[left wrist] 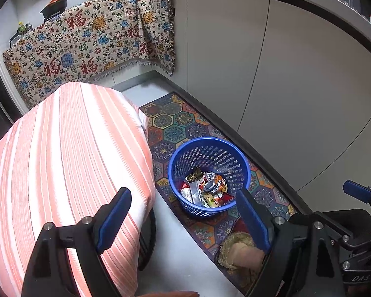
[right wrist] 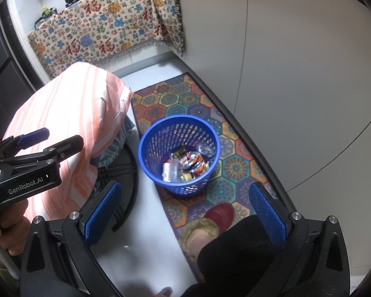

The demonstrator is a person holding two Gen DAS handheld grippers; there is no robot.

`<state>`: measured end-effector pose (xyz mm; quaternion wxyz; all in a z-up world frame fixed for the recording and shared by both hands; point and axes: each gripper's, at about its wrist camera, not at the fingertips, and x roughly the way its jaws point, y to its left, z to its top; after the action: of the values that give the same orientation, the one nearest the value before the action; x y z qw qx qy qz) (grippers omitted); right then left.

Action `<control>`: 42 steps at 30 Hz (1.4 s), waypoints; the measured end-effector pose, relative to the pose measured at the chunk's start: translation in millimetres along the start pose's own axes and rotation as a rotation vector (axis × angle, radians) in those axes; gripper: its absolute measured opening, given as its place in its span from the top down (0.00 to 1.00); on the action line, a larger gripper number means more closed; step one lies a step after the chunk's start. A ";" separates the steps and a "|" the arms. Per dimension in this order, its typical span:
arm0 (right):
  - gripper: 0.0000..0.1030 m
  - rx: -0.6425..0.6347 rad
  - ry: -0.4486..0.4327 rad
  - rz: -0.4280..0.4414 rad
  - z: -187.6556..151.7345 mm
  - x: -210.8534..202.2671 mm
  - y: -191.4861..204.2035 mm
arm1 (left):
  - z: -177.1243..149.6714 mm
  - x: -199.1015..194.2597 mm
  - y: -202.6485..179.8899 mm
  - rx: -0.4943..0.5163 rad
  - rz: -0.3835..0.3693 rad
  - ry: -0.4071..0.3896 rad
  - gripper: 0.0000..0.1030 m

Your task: Collect trash

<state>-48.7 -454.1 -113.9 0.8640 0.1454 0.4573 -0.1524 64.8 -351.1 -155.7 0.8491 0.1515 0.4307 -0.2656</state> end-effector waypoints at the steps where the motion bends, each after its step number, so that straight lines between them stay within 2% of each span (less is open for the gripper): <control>1: 0.00 -0.001 0.001 -0.001 -0.3 0.0 0.2 | 0.1 0.0 0.0 0.000 0.000 0.001 0.15; 36: 0.00 0.008 0.029 -0.009 -2.0 4.7 -1.3 | -5.7 8.4 -1.8 0.022 -0.004 0.026 0.15; 42: 0.00 0.014 0.033 -0.016 -2.3 4.8 -3.8 | -7.5 5.9 -0.6 0.014 -0.003 0.009 0.15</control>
<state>-49.4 -457.3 -119.6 0.8541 0.1504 0.4714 -0.1601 62.5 -349.8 -164.9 0.8456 0.1583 0.4329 -0.2692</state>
